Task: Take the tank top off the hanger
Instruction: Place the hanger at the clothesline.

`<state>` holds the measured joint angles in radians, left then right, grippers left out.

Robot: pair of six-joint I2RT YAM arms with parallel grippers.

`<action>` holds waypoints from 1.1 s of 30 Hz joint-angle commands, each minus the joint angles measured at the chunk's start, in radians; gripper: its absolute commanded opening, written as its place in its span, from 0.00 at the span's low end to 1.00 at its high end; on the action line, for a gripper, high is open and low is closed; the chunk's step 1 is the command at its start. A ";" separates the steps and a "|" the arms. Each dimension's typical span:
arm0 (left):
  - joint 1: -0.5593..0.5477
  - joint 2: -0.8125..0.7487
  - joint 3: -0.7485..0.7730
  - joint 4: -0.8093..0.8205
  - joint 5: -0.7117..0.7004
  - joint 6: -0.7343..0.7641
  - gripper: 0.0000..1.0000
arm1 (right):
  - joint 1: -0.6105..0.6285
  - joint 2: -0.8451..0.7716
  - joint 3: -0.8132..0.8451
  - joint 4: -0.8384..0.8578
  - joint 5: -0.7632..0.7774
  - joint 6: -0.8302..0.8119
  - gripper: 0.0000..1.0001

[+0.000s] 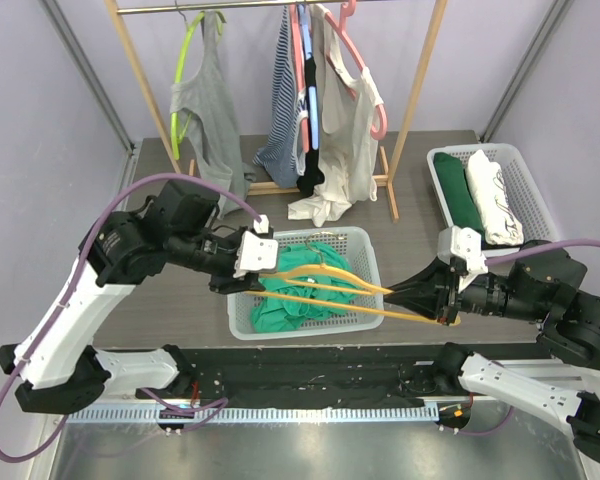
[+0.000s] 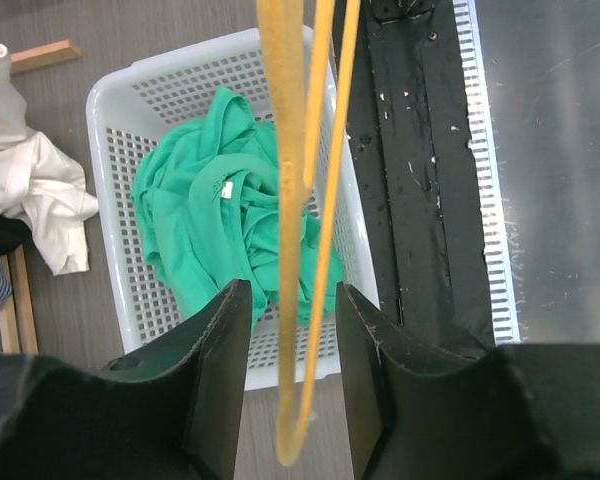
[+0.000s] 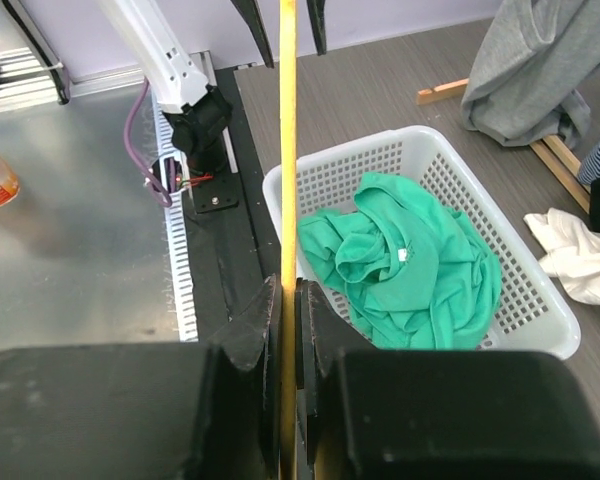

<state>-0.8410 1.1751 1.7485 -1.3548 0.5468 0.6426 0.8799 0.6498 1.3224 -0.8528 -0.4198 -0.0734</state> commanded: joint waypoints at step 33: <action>0.026 -0.055 0.068 -0.253 -0.044 -0.001 0.00 | 0.004 -0.055 -0.011 0.250 0.534 0.009 0.11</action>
<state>-0.8295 1.1267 1.7218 -1.3293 0.5076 0.6621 0.8917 0.6312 1.3407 -0.8593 -0.2363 -0.1200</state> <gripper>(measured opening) 0.074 0.122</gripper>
